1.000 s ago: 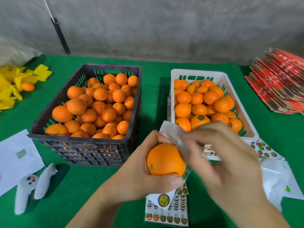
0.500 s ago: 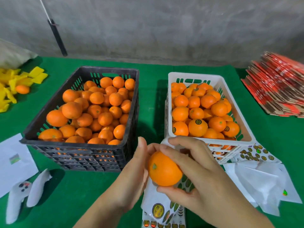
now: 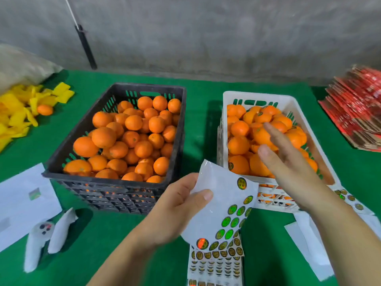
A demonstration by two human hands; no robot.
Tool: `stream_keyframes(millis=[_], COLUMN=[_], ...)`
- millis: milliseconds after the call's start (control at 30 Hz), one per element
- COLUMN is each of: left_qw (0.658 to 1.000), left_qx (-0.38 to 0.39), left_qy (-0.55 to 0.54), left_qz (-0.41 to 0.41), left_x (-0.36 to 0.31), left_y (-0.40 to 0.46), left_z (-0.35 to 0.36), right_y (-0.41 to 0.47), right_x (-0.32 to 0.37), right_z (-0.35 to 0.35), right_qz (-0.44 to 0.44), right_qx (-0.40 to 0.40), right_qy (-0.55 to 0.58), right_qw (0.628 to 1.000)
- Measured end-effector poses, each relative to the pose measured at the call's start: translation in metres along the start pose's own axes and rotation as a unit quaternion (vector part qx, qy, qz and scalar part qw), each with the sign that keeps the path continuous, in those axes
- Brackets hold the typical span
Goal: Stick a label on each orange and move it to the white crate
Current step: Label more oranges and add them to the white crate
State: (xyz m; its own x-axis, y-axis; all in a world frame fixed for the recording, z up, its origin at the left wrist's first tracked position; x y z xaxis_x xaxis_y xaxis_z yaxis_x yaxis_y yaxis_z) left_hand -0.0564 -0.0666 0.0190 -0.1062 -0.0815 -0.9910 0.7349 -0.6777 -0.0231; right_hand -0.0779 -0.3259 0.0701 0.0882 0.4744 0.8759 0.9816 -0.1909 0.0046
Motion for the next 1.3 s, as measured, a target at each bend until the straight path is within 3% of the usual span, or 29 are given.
stream_keyframes(millis=[67,133,200,267,333,433,500,567,667,700,800,867,900,1000,1167,1300], left_qw=[1.0,0.998,0.988,0.948,0.865,0.728,0.705,0.701,0.675,0.697,0.842,0.935,0.963,0.985,0.979,0.962], left_qx=[0.011,0.004,-0.028,-0.093,-0.123,0.008,0.068,0.086,0.034,-0.024,-0.222,-0.26,-0.24,-0.124,0.012,-0.02], left_qy=[0.022,0.065,0.149,0.303,0.485,0.622,0.617,0.635,0.693,0.676,0.463,0.22,0.103,-0.115,-0.184,-0.247], left_qz=[0.009,0.01,0.022,0.022,-0.046,-0.288,-0.343,-0.313,-0.253,-0.236,-0.164,-0.095,-0.067,-0.032,-0.086,-0.118], left_x=[-0.004,-0.005,-0.001,0.005,0.014,0.045,0.057,0.06,0.046,0.039,0.006,-0.016,-0.024,-0.033,-0.023,-0.012], left_y=[0.005,0.014,0.029,0.052,0.081,0.112,0.122,0.129,0.126,0.122,0.098,0.076,0.064,0.029,0.004,-0.001], left_z=[-0.015,-0.033,-0.061,-0.098,-0.134,-0.159,-0.161,-0.163,-0.17,-0.172,-0.167,-0.147,-0.133,-0.086,-0.026,-0.013], right_y=[-0.013,-0.024,-0.026,-0.026,-0.025,-0.022,-0.02,-0.022,-0.027,-0.03,-0.037,-0.042,-0.044,-0.048,-0.05,-0.054], right_x=[-0.008,-0.014,-0.015,-0.014,-0.011,-0.014,-0.014,-0.011,-0.009,-0.008,-0.005,-0.002,0.0,0.003,0.011,0.022], right_z=[0.027,0.048,0.058,0.06,0.061,0.065,0.067,0.067,0.065,0.063,0.059,0.059,0.059,0.061,0.065,0.058], right_qz=[0.028,0.008,-0.025,-0.044,-0.044,-0.005,0.012,0.009,-0.023,-0.037,-0.088,-0.104,-0.108,-0.102,-0.105,-0.145], right_qx=[0.16,0.213,0.157,0.093,0.056,0.036,0.031,0.028,0.003,-0.018,-0.04,-0.031,-0.029,-0.019,-0.037,-0.055], right_qy=[0.127,0.131,0.121,0.129,0.197,0.301,0.33,0.342,0.317,0.299,0.248,0.207,0.18,0.146,0.161,0.135], right_qw=[0.979,0.968,0.98,0.986,0.978,0.953,0.944,0.939,0.948,0.953,0.964,0.972,0.977,0.984,0.981,0.979])
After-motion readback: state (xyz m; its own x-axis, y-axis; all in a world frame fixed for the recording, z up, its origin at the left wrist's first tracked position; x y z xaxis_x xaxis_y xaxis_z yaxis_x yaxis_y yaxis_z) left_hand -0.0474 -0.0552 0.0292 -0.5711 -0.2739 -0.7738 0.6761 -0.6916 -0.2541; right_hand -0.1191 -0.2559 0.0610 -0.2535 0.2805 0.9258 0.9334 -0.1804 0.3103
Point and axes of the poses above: each hand's wrist, its own y-axis towards the middle knuckle, its own z-axis out of the palm, x = y × z, the point moved 2 cm from there along y, towards the middle knuckle, and after that the axes turned 2 degrees about x, right-handed, at the moved point
